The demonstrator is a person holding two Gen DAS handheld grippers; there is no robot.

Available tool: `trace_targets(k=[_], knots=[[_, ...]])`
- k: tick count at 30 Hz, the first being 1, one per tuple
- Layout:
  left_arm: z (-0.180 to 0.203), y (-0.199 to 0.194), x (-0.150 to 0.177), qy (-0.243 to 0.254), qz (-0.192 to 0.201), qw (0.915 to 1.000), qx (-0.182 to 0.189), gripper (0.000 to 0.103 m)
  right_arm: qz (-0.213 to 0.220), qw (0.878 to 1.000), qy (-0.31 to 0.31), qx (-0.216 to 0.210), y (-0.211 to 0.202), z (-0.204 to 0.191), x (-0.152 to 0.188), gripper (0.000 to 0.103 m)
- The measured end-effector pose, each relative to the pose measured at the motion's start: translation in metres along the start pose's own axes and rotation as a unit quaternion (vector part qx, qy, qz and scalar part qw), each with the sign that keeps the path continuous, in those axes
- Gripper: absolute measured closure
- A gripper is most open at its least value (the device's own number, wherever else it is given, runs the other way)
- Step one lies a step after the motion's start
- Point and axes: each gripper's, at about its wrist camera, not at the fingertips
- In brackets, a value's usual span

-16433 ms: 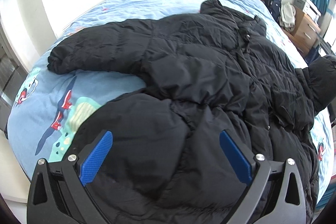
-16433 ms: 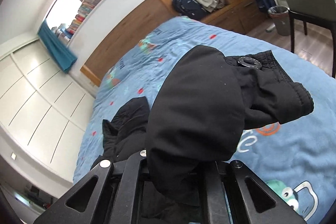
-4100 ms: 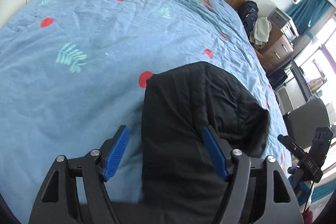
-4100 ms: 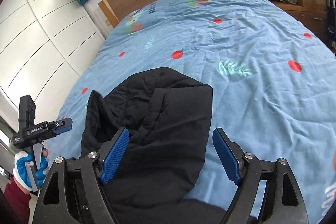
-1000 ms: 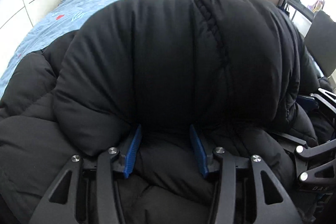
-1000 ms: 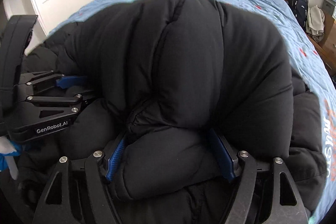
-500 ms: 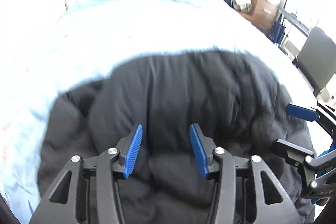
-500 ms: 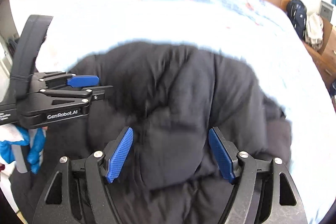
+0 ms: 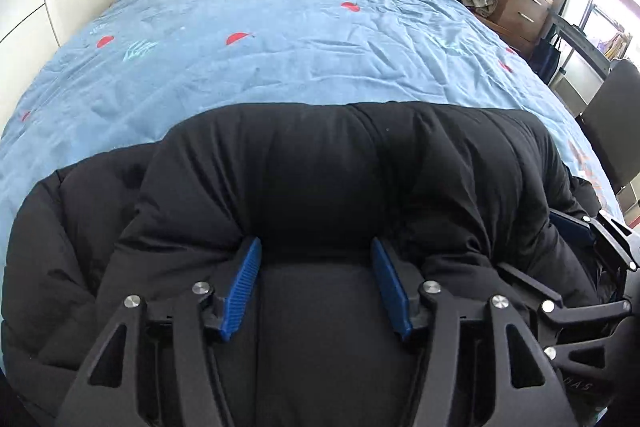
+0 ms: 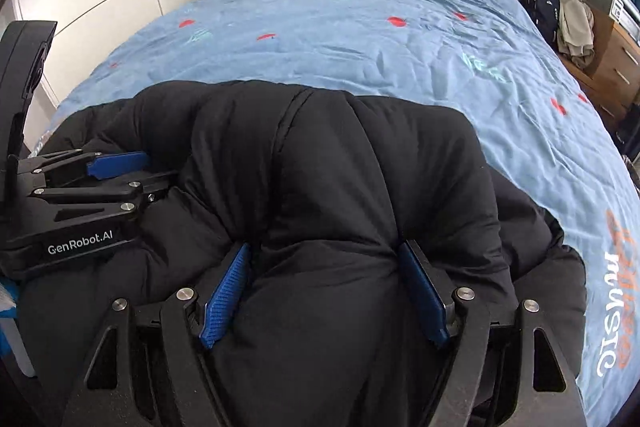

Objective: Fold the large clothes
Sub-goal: 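Open both tools and pull them back from the folded coat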

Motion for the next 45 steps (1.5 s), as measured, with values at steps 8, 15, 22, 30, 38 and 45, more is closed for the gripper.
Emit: trace_targets(k=[8, 15, 22, 30, 38, 45], knots=[[0.0, -0.058, 0.017, 0.037, 0.035, 0.9987, -0.005, 0.047, 0.006, 1.0, -0.022, -0.013, -0.036, -0.015, -0.002, 0.028], [-0.003, -0.067, 0.071, 0.034, 0.019, 0.9992, -0.004, 0.044, 0.002, 0.998, -0.047, -0.037, -0.054, -0.041, 0.037, 0.028], [-0.006, -0.09, 0.089, 0.013, 0.013, 0.9998, -0.011, 0.044, -0.013, 0.999, -0.005, -0.031, -0.059, -0.037, 0.049, 0.028], [-0.039, -0.151, 0.123, -0.019, 0.022, 0.999, -0.033, 0.044, 0.013, 0.999, 0.018, -0.039, -0.121, -0.049, 0.072, 0.028], [-0.084, -0.219, 0.178, -0.046, 0.046, 0.9964, -0.055, 0.044, 0.042, 0.998, 0.035, -0.029, -0.193, -0.053, 0.128, 0.028], [-0.111, -0.284, 0.238, -0.048, 0.085, 0.9896, -0.106, 0.035, 0.053, 0.998, 0.042, -0.005, -0.246, -0.057, 0.186, 0.026]])
Point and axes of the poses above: each gripper's, at about its wrist camera, not at the fingertips, and y roughly the way its jaws point, z to its right, x to its underside, and after that the axes turned 10 degrees about -x, right-handed
